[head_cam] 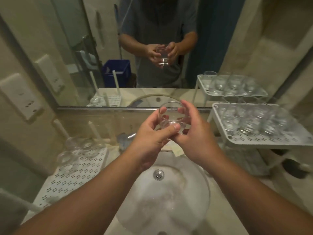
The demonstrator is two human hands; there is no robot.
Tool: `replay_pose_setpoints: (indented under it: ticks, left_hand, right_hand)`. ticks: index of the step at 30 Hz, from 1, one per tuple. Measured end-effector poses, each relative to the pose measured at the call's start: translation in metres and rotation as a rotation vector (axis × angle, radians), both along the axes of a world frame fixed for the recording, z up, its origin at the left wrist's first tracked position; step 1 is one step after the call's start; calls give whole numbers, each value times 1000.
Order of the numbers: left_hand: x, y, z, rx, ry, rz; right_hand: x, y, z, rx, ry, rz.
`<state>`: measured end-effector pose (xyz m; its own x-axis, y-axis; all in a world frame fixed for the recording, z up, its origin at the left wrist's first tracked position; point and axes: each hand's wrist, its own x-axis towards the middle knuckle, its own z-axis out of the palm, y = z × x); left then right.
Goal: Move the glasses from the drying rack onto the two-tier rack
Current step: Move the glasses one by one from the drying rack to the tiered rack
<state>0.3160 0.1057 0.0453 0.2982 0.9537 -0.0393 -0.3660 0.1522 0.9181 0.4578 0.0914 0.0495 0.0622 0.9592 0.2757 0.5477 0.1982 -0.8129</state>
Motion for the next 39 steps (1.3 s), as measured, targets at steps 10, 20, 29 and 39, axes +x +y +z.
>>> replay_pose_setpoints:
  ticks: [10,20,29,39]
  left_hand:
    - [140,-4,6,65,67,-152]
    - [263,-8,3,66,155,-223]
    - [345,-10,-5,98,297,-257]
    - [375,-8,-19,-35,364,-248]
  right_hand:
    - [136,-29,4,33,0,-195]
    - [251,-45,-10,91,30,-384]
    - [326,-47,-29,89,67,-535]
    - [363,-36,-50,60,26,-588]
